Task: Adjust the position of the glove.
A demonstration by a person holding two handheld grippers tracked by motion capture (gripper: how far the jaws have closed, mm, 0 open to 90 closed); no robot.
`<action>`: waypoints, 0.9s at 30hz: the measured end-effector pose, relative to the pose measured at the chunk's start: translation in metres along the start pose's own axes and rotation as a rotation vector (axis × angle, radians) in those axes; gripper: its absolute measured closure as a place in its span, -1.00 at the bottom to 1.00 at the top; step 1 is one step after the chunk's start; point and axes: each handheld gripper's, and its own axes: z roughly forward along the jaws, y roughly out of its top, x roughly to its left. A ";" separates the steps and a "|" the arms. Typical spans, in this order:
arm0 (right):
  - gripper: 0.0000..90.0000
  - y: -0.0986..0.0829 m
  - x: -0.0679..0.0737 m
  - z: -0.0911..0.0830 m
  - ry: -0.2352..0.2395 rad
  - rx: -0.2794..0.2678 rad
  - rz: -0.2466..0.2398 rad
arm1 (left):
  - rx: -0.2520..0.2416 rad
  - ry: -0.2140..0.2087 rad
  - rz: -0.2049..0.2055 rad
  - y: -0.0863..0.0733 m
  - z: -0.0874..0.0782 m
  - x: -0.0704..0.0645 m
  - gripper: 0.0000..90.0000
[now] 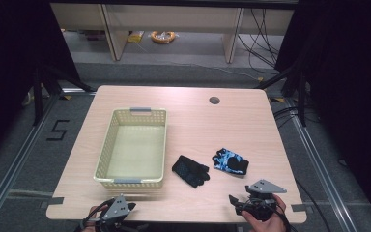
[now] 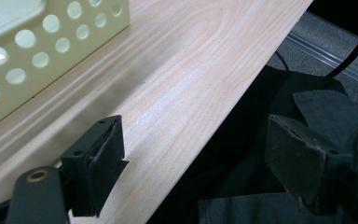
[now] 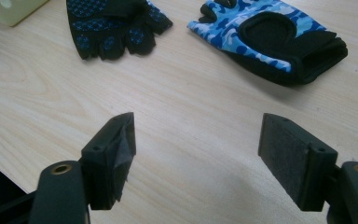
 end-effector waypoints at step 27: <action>0.14 0.034 0.017 0.009 0.052 -0.107 -0.088 | 0.001 -0.016 -0.014 0.000 0.000 0.002 -0.57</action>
